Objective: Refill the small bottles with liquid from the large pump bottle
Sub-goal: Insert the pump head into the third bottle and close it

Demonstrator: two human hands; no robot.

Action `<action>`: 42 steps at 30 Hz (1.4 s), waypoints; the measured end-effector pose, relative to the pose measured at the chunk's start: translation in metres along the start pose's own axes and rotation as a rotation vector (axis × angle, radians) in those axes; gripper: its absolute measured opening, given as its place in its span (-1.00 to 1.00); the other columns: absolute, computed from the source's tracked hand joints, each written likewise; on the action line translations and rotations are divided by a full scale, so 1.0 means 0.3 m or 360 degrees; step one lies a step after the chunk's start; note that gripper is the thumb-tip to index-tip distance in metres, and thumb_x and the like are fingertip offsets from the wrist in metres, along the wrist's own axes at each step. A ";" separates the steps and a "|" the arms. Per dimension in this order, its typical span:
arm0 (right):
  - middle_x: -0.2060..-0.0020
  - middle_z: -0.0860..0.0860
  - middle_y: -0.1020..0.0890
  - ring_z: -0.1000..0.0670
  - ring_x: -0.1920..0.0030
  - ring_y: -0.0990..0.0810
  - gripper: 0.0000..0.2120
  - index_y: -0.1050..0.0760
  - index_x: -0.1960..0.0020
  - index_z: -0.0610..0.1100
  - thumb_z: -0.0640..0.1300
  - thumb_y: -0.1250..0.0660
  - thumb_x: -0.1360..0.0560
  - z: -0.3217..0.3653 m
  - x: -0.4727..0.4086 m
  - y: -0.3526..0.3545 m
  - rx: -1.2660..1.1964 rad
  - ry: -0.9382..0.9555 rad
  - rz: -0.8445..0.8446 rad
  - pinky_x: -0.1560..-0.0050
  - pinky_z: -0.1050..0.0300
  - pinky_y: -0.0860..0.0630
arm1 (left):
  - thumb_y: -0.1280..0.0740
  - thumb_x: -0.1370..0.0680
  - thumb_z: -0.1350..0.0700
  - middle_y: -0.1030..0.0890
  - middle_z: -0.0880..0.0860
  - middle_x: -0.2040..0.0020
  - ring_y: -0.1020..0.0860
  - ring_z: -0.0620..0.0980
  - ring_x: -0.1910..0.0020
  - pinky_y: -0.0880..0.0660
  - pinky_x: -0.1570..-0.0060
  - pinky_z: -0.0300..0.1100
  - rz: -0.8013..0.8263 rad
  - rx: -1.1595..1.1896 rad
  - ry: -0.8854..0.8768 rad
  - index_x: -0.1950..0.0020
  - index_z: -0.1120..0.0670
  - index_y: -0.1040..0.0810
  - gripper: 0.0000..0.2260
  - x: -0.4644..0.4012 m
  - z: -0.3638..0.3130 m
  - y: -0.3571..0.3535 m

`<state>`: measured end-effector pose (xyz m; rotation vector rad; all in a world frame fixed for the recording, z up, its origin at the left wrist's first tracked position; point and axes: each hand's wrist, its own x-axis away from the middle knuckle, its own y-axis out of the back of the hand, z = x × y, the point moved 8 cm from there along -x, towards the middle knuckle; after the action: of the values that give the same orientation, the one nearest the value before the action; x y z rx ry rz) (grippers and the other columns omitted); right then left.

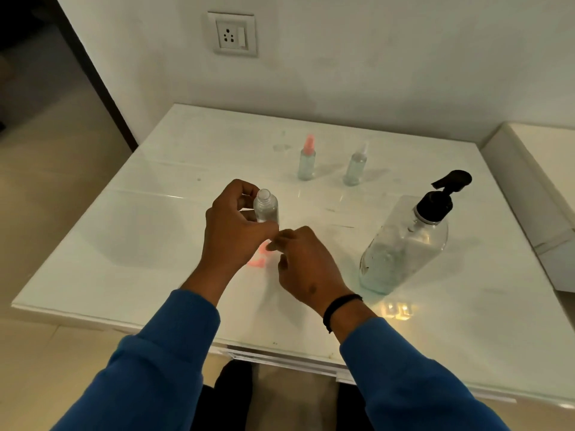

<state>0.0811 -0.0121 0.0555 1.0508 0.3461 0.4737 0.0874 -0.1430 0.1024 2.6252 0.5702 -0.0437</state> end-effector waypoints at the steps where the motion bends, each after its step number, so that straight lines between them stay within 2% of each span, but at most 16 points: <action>1: -0.39 0.05 -0.55 -0.08 -0.34 -0.41 -0.58 -0.56 -0.39 -0.03 -0.30 -0.30 -0.59 0.011 -0.002 -0.024 0.0048 0.0034 0.0085 -0.32 0.05 -0.47 | -0.61 -0.32 0.23 -0.68 -0.08 0.05 -0.69 -0.06 0.11 -0.44 0.28 -0.46 0.0006 -0.0007 0.0018 -0.06 0.01 -0.54 -0.59 -0.002 0.007 0.000; 3: -0.48 0.06 -0.46 -0.13 -0.41 -0.36 -0.50 -0.49 -0.47 0.01 -0.32 -0.29 -0.57 0.027 -0.006 -0.063 0.0191 0.0114 0.0208 -0.36 0.01 -0.44 | -0.61 -0.32 0.22 -0.68 -0.08 0.03 -0.69 -0.05 0.10 -0.47 0.23 -0.33 0.0021 -0.0012 0.0054 -0.07 -0.01 -0.54 -0.58 -0.003 0.020 -0.005; 6: -0.49 0.05 -0.42 -0.19 -0.41 -0.34 -0.46 -0.45 -0.49 0.04 -0.31 -0.27 -0.56 0.041 -0.011 -0.094 0.0354 0.0192 0.0258 -0.32 -0.03 -0.42 | -0.60 -0.33 0.21 -0.68 -0.08 0.02 -0.68 -0.06 0.09 -0.45 0.22 -0.31 0.0019 -0.0036 0.0075 -0.08 -0.02 -0.53 -0.59 -0.004 0.025 -0.007; 11: -0.43 -0.08 -0.47 -0.22 -0.28 -0.43 -0.60 -0.55 -0.39 -0.08 -0.31 -0.28 -0.59 0.059 -0.014 -0.093 0.0367 0.0259 0.0149 -0.18 -0.06 -0.44 | -0.61 -0.33 0.19 -0.68 -0.08 0.02 -0.68 -0.08 0.11 -0.43 0.24 -0.34 0.0007 -0.0050 0.0080 -0.08 -0.02 -0.54 -0.58 -0.005 0.021 -0.007; 16: -0.29 -0.09 -0.55 -0.18 -0.17 -0.44 -0.72 -0.57 -0.31 -0.16 -0.26 -0.25 -0.64 0.050 -0.019 -0.097 0.0411 0.0261 0.0097 -0.08 -0.06 -0.49 | -0.62 -0.34 0.19 -0.68 -0.08 0.02 -0.67 -0.07 0.10 -0.46 0.22 -0.32 0.0019 -0.0025 0.0087 -0.09 -0.04 -0.52 -0.58 -0.004 0.021 -0.013; 21: -0.09 -0.04 -0.66 -0.16 -0.10 -0.50 -0.69 -0.66 -0.21 -0.07 -0.29 -0.40 -0.51 0.022 -0.036 -0.032 0.0442 0.0183 -0.0212 -0.02 -0.02 -0.51 | -0.62 -0.38 0.16 -0.66 -0.12 0.02 -0.66 -0.10 0.08 -0.47 0.23 -0.36 -0.0022 0.0027 0.0063 -0.13 -0.04 -0.51 -0.57 -0.009 0.015 -0.007; 24: 0.00 -0.03 -0.64 -0.13 -0.04 -0.53 -0.74 -0.66 -0.17 -0.07 -0.28 -0.43 -0.51 -0.018 -0.047 0.035 0.0264 0.0058 -0.0445 0.03 -0.03 -0.58 | -0.59 -0.40 0.19 -0.64 -0.17 0.04 -0.67 -0.10 0.08 -0.48 0.29 -0.46 -0.0045 0.0110 0.0069 -0.16 -0.05 -0.50 -0.57 -0.013 0.009 0.002; 27: -0.04 -0.05 -0.59 -0.09 0.00 -0.58 -0.77 -0.62 -0.20 -0.13 -0.26 -0.41 -0.55 -0.054 -0.042 0.108 0.0095 -0.0064 -0.0669 0.08 0.00 -0.63 | -0.58 -0.42 0.20 -0.66 -0.11 0.02 -0.67 -0.08 0.09 -0.47 0.26 -0.50 -0.0091 0.0171 0.0018 -0.17 -0.03 -0.50 -0.58 -0.013 -0.010 0.013; 33: -0.03 -0.01 -0.66 -0.06 0.04 -0.62 -0.84 -0.61 -0.15 -0.14 -0.24 -0.41 -0.57 -0.056 -0.012 0.210 -0.0124 -0.0086 -0.1037 0.05 0.08 -0.60 | -0.56 -0.43 0.24 -0.67 0.02 -0.08 -0.68 0.00 0.04 -0.50 0.21 -0.48 -0.0212 0.0265 -0.0082 -0.23 -0.02 -0.49 -0.55 -0.011 -0.038 0.027; 38: -0.04 0.00 -0.68 -0.07 0.02 -0.64 -0.84 -0.59 -0.17 -0.14 -0.24 -0.39 -0.59 0.006 0.017 0.251 -0.0192 -0.0037 -0.1167 0.04 0.09 -0.59 | -0.54 -0.44 0.26 -0.67 0.02 -0.13 -0.67 0.00 -0.01 -0.54 0.17 -0.45 -0.0275 0.0313 -0.0065 -0.33 0.03 -0.51 -0.50 0.010 -0.048 0.038; 42: -0.07 -0.04 -0.68 -0.07 -0.01 -0.65 -0.83 -0.58 -0.20 -0.18 -0.26 -0.36 -0.62 0.066 0.055 0.330 -0.0320 0.0039 -0.1330 -0.04 -0.01 -0.66 | -0.55 -0.43 0.26 -0.66 -0.05 -0.07 -0.67 -0.08 0.02 -0.54 0.19 -0.44 -0.0283 0.0330 -0.0052 -0.32 0.01 -0.53 -0.51 0.043 -0.075 0.052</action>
<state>0.0844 0.0228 0.1517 0.6243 0.6997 -0.2281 0.1042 -0.1409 0.1277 2.7584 0.8260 -0.2109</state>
